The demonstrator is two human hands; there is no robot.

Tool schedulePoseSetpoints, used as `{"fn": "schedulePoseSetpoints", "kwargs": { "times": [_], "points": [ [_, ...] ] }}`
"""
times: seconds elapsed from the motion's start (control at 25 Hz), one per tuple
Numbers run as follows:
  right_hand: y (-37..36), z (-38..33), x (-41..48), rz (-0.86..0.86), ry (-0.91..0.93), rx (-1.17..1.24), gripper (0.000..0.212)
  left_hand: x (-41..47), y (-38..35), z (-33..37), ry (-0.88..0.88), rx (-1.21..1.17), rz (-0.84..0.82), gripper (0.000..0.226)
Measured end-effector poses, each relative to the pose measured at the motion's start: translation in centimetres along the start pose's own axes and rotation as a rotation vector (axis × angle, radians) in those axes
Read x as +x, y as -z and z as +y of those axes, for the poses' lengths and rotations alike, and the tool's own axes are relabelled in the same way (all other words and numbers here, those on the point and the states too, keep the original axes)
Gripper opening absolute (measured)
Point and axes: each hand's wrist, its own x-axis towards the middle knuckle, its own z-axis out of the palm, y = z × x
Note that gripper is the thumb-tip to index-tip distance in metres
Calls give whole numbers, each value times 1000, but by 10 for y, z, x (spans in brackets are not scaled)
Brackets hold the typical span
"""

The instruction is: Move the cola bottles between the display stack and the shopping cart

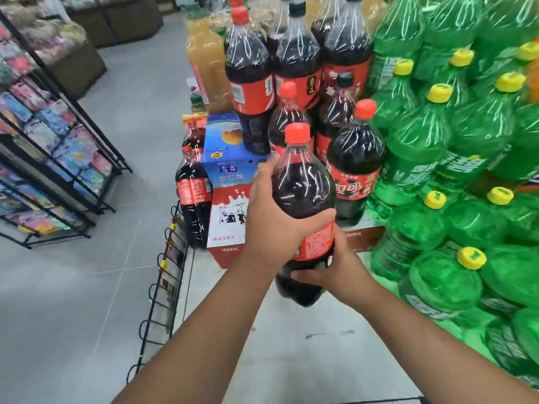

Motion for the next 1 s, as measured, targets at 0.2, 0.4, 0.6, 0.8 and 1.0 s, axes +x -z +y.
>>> {"fn": "schedulePoseSetpoints", "kwargs": {
  "times": [0.2, 0.4, 0.6, 0.8, 1.0],
  "points": [
    [-9, 1, 31, 59, -52, 59, 88, 27, 0, -17, -24, -10, 9, 109],
    [-21, 8, 53, 128, -155, 42, 83, 48, 0, -28, -62, 2, -13, 111],
    [-29, -11, 68, 159, -209, 144, 66, 67, -6, -43, -103, -31, -39, 110],
    [-31, -19, 82, 159, -233, 224, 69, 79, -13, -59, -123, -58, -42, 108],
    [-36, -10, 98, 231, -227, 263, 75, 87, -19, -74, -166, -30, -42, 107]
  ]
}}
